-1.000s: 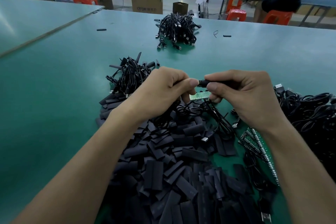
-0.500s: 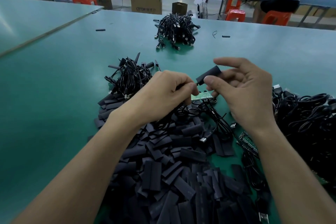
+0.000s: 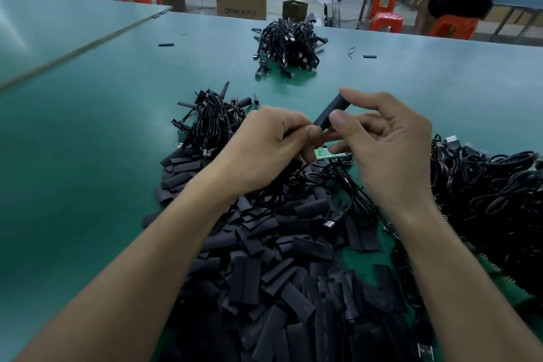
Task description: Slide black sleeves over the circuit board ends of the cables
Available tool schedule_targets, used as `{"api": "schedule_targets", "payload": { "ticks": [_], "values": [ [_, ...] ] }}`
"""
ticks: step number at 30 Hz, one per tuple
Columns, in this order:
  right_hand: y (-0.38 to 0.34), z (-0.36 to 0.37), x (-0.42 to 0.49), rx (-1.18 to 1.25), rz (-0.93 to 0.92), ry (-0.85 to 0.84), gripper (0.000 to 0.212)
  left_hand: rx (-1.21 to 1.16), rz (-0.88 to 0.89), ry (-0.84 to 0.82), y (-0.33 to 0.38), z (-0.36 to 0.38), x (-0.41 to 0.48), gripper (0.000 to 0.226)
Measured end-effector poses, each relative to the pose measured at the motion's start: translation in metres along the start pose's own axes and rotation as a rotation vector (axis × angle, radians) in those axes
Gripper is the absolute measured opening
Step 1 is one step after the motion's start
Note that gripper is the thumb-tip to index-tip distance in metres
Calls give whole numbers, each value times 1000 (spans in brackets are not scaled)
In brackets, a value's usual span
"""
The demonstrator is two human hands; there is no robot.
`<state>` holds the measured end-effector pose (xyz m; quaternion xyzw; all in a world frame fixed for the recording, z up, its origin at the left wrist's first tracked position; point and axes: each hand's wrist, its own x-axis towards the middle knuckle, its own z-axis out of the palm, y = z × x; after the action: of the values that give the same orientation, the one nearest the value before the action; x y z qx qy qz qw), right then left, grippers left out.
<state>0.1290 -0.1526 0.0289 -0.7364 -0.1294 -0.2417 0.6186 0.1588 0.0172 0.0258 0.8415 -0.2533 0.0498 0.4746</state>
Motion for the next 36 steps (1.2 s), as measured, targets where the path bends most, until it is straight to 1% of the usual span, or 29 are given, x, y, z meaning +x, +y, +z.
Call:
{"api": "schedule_targets", "payload": {
  "ticks": [3, 5, 6, 7, 9, 10, 12, 14, 16, 17, 18, 19, 20, 21, 22, 23, 25, 28, 30, 32, 35, 36],
  "values": [
    [-4, 1, -1, -4, 23, -4, 27, -2, 9, 6, 2, 1, -1, 27],
    [-5, -1, 0, -2, 38, 18, 27, -31, 0, 5, 2, -1, -1, 16],
    [-5, -2, 0, 6, 43, 40, 27, -37, -22, -15, 1, -4, -1, 17],
    [-5, -3, 1, 24, 50, 66, 27, -19, -52, -48, 0, -6, -1, 24],
    [-7, -7, 3, 76, 56, 114, 26, 62, -121, -124, -5, -9, -1, 36],
    [-7, -8, 4, 97, 58, 131, 26, 99, -144, -140, -6, -9, -1, 36],
    [-6, -10, 6, 100, 63, 148, 25, 135, -159, -114, -9, -9, 0, 30],
    [-2, -10, 5, 9, 59, 141, 24, 132, -164, -66, -11, -9, 2, 24],
    [3, -13, 4, -132, 59, 70, 36, 133, -171, 11, -14, -11, 4, 21],
    [5, -15, 4, -218, 50, -6, 45, 128, -176, 74, -17, -13, 6, 19],
    [7, -16, 4, -346, 29, -115, 50, 112, -184, 158, -20, -16, 7, 19],
    [9, -17, 3, -505, 3, -248, 50, 90, -198, 254, -23, -18, 8, 20],
    [12, -16, 2, -652, -24, -373, 46, 69, -222, 350, -26, -21, 8, 20],
    [15, -15, 1, -753, -44, -458, 39, 48, -250, 434, -30, -24, 8, 20],
    [17, -13, 1, -800, -50, -494, 31, 36, -278, 498, -35, -26, 7, 19],
    [20, -12, 0, -805, -48, -487, 25, 35, -307, 541, -39, -28, 7, 19],
    [22, -11, 0, -749, -38, -411, 18, 60, -371, 585, -49, -31, 8, 29],
    [21, -12, 1, -580, -25, -254, 8, 109, -433, 597, -62, -36, 15, 43],
    [20, -15, 3, -466, 8, -177, 11, 142, -453, 579, -68, -39, 22, 39],
    [19, -16, 4, -367, 59, -179, 12, 192, -470, 566, -71, -41, 28, 37],
    [21, -17, 5, -249, 120, -201, 10, 333, -486, 563, -74, -40, 32, 63],
    [22, -17, 5, -224, 139, -195, 10, 371, -470, 581, -73, -37, 30, 65]
  ]
}}
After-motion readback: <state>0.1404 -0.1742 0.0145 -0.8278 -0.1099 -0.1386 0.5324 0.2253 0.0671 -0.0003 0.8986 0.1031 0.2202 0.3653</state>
